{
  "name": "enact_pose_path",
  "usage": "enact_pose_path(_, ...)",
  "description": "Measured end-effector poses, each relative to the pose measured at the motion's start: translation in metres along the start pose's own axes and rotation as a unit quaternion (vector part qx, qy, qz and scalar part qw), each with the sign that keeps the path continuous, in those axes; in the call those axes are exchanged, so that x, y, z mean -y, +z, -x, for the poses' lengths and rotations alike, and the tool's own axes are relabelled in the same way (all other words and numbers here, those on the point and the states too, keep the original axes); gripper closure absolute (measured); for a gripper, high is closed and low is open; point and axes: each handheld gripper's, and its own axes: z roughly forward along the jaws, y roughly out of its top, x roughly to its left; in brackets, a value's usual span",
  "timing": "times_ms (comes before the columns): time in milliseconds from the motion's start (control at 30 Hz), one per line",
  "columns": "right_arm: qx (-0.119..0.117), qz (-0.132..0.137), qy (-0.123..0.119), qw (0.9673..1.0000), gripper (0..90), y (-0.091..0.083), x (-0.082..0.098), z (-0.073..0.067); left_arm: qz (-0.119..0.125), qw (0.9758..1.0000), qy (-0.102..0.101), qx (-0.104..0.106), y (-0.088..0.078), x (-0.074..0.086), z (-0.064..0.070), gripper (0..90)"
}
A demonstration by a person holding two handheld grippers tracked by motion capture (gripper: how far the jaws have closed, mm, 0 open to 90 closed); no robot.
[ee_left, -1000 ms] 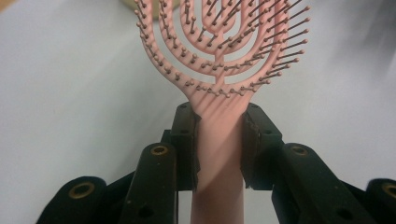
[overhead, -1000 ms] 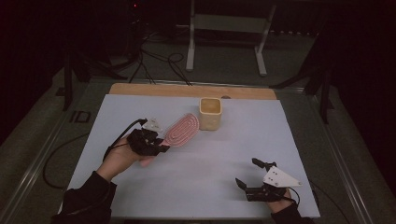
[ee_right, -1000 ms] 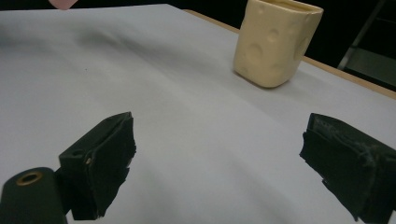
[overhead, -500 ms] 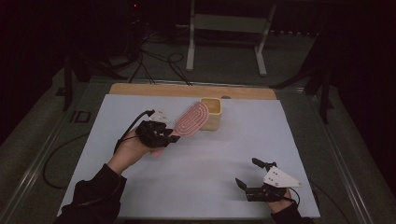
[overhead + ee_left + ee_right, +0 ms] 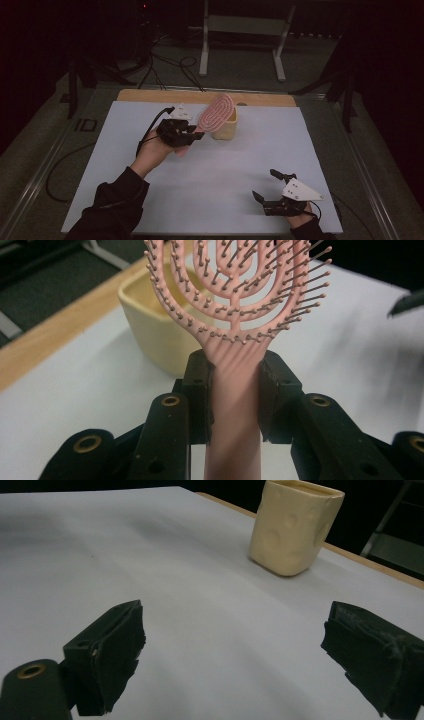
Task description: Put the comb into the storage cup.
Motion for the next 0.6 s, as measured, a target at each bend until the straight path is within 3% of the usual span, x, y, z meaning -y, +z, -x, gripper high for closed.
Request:
enact_pose_path(200, 0.0, 0.0, 0.0, 1.0, 9.3, 0.0, 0.0, 0.0, 0.024, 0.9997, 0.006, 0.0, 0.008, -0.019, 0.0, 70.0)
enact_pose_path(433, 0.002, 0.001, 0.003, 1.0, 9.3, 0.0, 0.0, 0.0, 0.048, 0.9988, -0.014, 0.003, 0.018, -0.038, -0.004, 70.0)
enact_pose_path(600, 0.001, 0.001, 0.002, 1.0, 9.3, -0.001, 0.0, 0.0, 0.066, 0.9977, -0.014, 0.005, 0.026, -0.05, -0.006, 69.9)
